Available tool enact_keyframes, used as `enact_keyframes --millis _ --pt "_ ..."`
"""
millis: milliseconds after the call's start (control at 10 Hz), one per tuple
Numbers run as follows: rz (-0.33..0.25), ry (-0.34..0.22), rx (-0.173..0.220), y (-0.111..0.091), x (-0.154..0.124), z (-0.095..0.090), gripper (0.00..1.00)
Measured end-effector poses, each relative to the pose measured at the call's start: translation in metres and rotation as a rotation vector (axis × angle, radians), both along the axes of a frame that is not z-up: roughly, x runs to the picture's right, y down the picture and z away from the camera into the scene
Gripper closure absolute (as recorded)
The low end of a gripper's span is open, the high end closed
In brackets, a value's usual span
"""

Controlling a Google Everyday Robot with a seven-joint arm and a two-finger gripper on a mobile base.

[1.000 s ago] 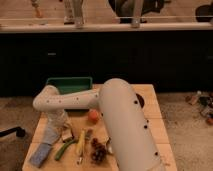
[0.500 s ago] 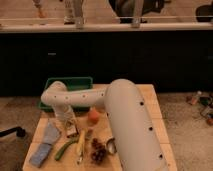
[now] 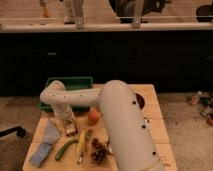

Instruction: Wipe table surface with eraser

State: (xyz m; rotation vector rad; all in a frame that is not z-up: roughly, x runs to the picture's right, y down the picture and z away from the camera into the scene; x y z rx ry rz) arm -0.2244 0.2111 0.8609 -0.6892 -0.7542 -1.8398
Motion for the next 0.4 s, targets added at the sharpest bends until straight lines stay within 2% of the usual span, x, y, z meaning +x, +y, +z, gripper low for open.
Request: enact_keyframes --millis 400 --pt "-0.019 -0.022 -0.003 0.0054 -0.0121 -0.0032 1.0"
